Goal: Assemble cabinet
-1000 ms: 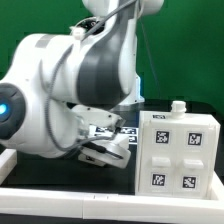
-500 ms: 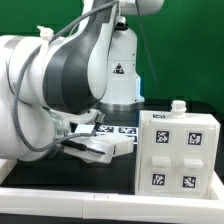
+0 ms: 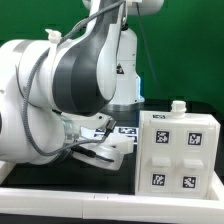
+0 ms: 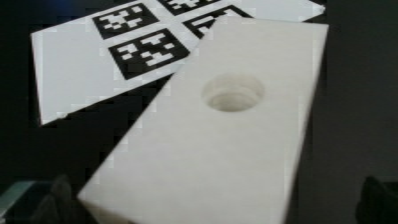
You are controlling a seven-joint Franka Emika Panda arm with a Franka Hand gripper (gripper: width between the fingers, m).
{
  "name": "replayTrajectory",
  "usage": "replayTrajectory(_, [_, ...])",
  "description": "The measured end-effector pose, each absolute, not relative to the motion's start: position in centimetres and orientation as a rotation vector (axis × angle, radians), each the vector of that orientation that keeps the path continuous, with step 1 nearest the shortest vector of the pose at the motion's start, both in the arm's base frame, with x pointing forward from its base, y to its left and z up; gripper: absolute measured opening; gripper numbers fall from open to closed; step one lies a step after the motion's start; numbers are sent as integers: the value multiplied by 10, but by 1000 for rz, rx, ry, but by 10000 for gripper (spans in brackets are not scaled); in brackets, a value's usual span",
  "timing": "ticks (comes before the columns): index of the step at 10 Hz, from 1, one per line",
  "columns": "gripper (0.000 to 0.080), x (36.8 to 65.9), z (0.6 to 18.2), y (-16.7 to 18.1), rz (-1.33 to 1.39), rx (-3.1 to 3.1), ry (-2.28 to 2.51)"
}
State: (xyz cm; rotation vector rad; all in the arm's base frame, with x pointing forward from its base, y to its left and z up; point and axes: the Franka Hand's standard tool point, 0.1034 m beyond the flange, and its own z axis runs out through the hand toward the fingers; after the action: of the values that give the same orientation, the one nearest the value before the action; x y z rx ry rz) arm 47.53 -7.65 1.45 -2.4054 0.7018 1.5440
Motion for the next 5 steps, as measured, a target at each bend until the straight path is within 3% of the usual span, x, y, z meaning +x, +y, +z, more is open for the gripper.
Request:
replayTrajectory(1, [797, 475, 14, -76, 1544, -2405, 702])
replayTrajectory(3, [536, 475, 14, -77, 1545, -2404, 703])
replayTrajectory(4, [536, 475, 14, -77, 1545, -2404, 703])
replayTrajectory(5, [353, 475, 14, -77, 1545, -2404, 703])
